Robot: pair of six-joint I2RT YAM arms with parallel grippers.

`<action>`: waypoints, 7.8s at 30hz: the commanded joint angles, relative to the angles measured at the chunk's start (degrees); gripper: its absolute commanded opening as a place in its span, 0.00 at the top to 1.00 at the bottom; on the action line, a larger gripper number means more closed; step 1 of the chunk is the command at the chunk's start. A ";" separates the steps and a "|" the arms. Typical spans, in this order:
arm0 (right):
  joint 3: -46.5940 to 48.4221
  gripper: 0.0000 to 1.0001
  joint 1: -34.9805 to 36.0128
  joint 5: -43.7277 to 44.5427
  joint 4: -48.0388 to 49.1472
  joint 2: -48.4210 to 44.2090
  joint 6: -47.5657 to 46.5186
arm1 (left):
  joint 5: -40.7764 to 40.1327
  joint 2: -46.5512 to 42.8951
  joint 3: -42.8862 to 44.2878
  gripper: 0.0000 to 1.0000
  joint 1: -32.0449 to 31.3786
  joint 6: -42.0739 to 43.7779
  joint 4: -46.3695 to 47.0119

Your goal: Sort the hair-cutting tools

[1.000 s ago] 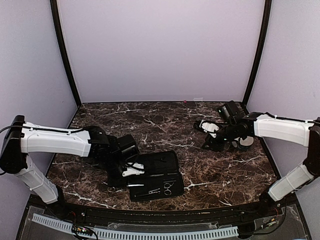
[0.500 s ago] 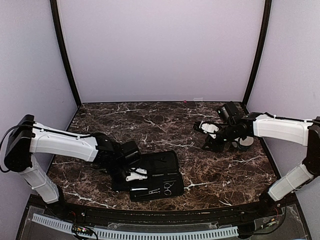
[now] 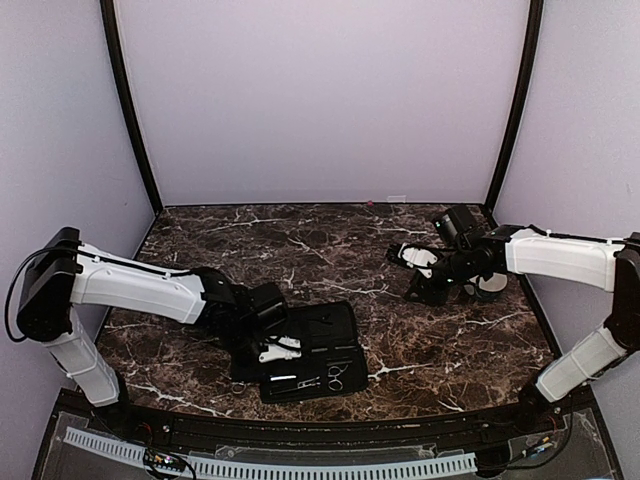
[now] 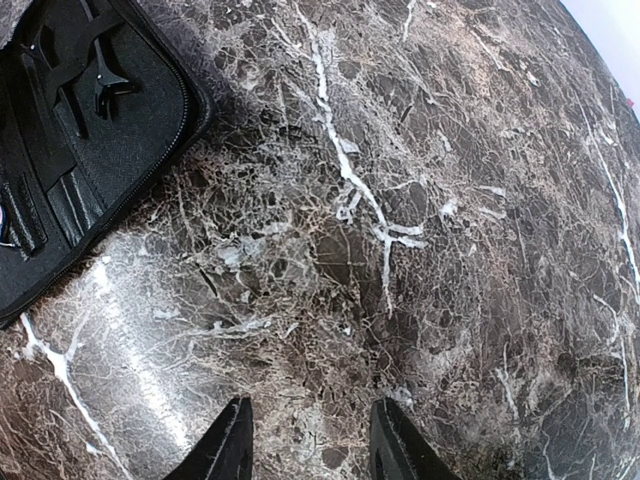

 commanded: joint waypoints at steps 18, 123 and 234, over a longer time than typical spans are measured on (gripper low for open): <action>0.45 0.60 -0.19 -0.81 0.34 1.14 -0.82 | 0.30 9.52 8.00 1.00 -0.11 3.64 3.10; 0.78 0.59 1.02 -0.29 -1.14 4.42 -2.02 | 1.41 10.11 9.52 0.75 -2.28 -4.89 6.52; 39.05 1.00 16.22 8.13 -15.80 35.19 -12.06 | -25.61 -18.17 1.56 0.18 17.64 -16.82 41.98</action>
